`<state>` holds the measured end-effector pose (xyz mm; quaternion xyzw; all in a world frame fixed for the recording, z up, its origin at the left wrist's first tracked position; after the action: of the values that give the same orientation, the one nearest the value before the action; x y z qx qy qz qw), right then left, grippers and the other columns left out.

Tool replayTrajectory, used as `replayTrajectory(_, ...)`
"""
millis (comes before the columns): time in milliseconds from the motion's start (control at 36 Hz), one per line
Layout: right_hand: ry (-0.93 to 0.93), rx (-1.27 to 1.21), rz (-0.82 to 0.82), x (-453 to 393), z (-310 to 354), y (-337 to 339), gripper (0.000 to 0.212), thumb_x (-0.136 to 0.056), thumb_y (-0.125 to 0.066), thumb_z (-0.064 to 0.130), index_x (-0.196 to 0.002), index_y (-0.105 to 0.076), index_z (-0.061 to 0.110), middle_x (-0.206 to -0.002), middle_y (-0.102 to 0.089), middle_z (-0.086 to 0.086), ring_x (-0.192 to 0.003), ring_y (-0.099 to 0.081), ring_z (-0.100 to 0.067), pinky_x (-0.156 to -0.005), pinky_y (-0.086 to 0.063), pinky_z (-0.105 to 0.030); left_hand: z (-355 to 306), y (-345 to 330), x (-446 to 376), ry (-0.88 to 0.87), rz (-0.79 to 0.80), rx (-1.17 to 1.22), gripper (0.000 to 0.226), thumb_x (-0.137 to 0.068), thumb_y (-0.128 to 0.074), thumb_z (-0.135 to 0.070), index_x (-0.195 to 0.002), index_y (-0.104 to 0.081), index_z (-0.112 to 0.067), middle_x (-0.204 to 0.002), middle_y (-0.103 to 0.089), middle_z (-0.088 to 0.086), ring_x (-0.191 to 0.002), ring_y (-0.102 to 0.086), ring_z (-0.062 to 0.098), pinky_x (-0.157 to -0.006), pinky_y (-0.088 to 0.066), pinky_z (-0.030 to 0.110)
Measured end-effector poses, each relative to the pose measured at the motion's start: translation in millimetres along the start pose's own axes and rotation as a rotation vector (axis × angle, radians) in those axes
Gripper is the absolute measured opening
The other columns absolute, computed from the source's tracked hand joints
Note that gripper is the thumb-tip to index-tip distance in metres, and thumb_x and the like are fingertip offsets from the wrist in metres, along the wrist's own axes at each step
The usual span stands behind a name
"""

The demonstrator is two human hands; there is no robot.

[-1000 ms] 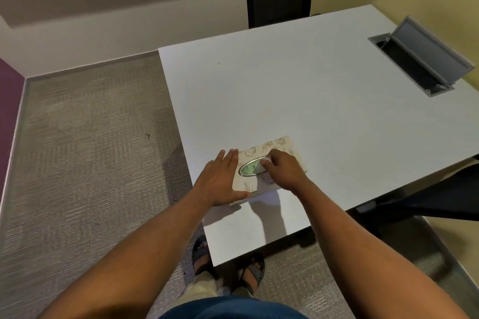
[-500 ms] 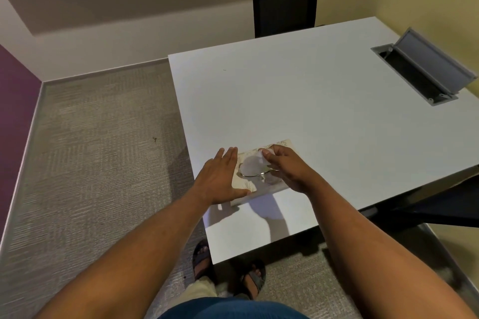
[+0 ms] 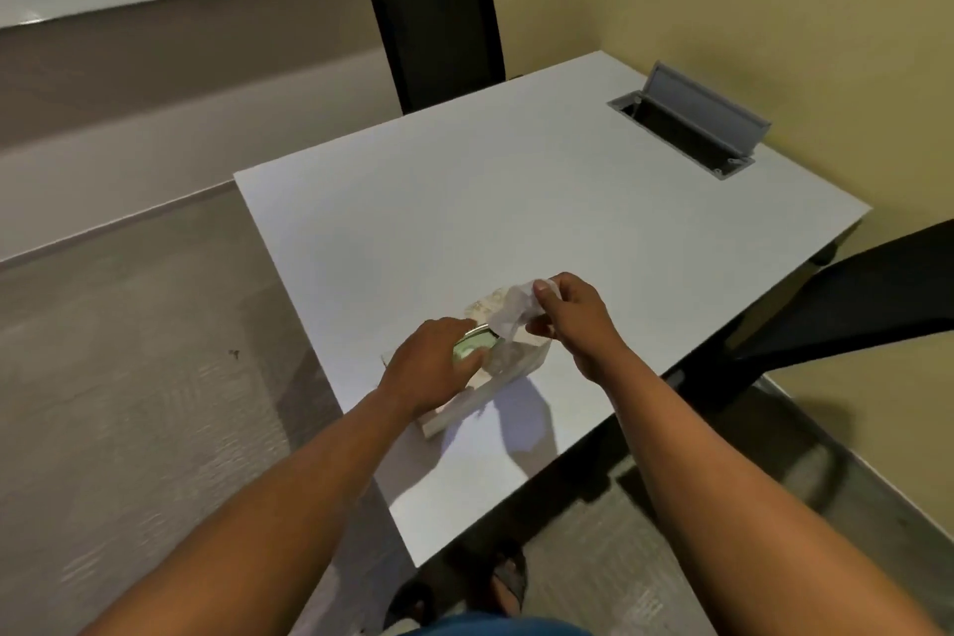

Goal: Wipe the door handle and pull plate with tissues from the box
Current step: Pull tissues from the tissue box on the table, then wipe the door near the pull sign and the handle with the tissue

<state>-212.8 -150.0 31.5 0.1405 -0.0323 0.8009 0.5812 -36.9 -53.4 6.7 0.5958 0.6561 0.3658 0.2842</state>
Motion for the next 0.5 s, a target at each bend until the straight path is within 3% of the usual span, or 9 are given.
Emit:
replayTrajectory(139, 0.102, 0.022, -0.128, 28, 18, 21, 0.02, -0.1, -0.055, 0.026, -0.093, -0.061, 0.008, -0.102, -0.066, -0.018, -0.086, -0.069, -0.029, -0.073, -0.062, -0.036, -28, -3, -5, -0.046, 0.094, 0.171, 0.041, -0.097, -0.064, -0.04, -0.134, -0.067, -0.021, -0.125, -0.073, -0.003, -0.107, -0.068, 0.012, -0.095, -0.053, 0.03)
replayTrajectory(278, 0.162, 0.042, -0.281, 69, 31, 46, 0.012, -0.098, -0.056, 0.023, -0.092, -0.066, 0.02, -0.097, -0.071, -0.006, -0.083, -0.073, -0.023, -0.07, -0.062, -0.031, -64, -2, 1, -0.068, 0.221, 0.374, 0.047, -0.089, -0.062, -0.057, -0.131, -0.067, -0.036, -0.099, -0.069, -0.025, -0.086, -0.065, -0.01, -0.077, -0.047, 0.017)
replayTrajectory(361, 0.166, 0.06, -0.378, 97, 34, 63, 0.012, -0.097, -0.059, 0.02, -0.092, -0.069, 0.022, -0.094, -0.072, -0.001, -0.081, -0.073, -0.018, -0.068, -0.062, -0.027, -92, -3, 6, -0.128, 0.273, 0.434, 0.05, -0.076, -0.054, -0.07, -0.12, -0.065, -0.048, -0.095, -0.071, -0.026, -0.085, -0.066, -0.01, -0.074, -0.047, 0.016)
replayTrajectory(500, 0.167, 0.096, -0.537, 145, 32, 94, 0.009, -0.096, -0.063, 0.022, -0.099, -0.071, 0.019, -0.094, -0.072, 0.001, -0.083, -0.072, -0.015, -0.062, -0.057, -0.019, -142, -14, 20, -0.238, 0.332, 0.434, 0.058, -0.076, -0.056, -0.074, -0.121, -0.071, -0.041, -0.094, -0.075, -0.017, -0.088, -0.07, 0.001, -0.079, -0.054, 0.024)
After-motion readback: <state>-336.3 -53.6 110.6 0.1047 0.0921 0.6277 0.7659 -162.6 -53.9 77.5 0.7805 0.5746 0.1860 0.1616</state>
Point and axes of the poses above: each hand's wrist, its own x-axis away from the middle knuckle, its own y-axis out of the back of the hand, z = x × y, the point moved 7 cm from there along -x, towards the middle knuckle
